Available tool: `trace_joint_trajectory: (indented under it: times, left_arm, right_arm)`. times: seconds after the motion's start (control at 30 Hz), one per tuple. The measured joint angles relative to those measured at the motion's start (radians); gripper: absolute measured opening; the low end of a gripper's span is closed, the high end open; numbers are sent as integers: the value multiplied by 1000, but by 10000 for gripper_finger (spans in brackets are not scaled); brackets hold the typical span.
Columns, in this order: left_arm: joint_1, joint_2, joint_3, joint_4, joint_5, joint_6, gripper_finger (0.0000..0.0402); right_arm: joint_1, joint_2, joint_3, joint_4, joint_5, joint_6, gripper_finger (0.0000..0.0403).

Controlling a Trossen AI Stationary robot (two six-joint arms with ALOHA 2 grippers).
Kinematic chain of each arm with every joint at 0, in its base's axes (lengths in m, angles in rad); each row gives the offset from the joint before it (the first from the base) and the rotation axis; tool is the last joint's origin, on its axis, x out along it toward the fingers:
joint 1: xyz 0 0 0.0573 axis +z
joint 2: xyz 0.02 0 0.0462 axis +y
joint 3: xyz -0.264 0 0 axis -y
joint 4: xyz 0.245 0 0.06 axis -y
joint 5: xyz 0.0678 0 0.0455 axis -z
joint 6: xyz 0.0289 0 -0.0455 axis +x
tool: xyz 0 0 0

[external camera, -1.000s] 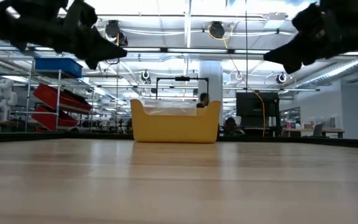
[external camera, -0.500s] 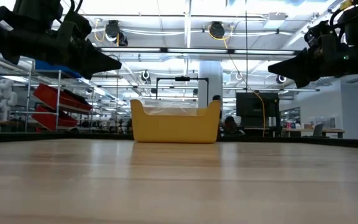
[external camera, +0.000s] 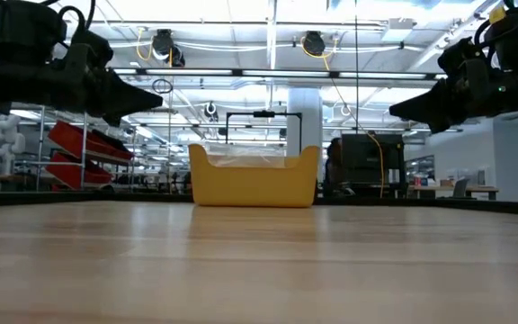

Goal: Roll bandage
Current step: Return to home position

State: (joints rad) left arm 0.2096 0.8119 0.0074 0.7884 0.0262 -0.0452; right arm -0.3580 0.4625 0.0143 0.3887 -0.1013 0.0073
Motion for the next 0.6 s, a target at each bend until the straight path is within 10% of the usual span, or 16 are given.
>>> trace_joint_trajectory:
  times: [0.6]
  left_arm:
    - [-3,-263,0,-182,-3,-51,2]
  right_arm:
    - [0,-180,0,-98,-62,32,0]
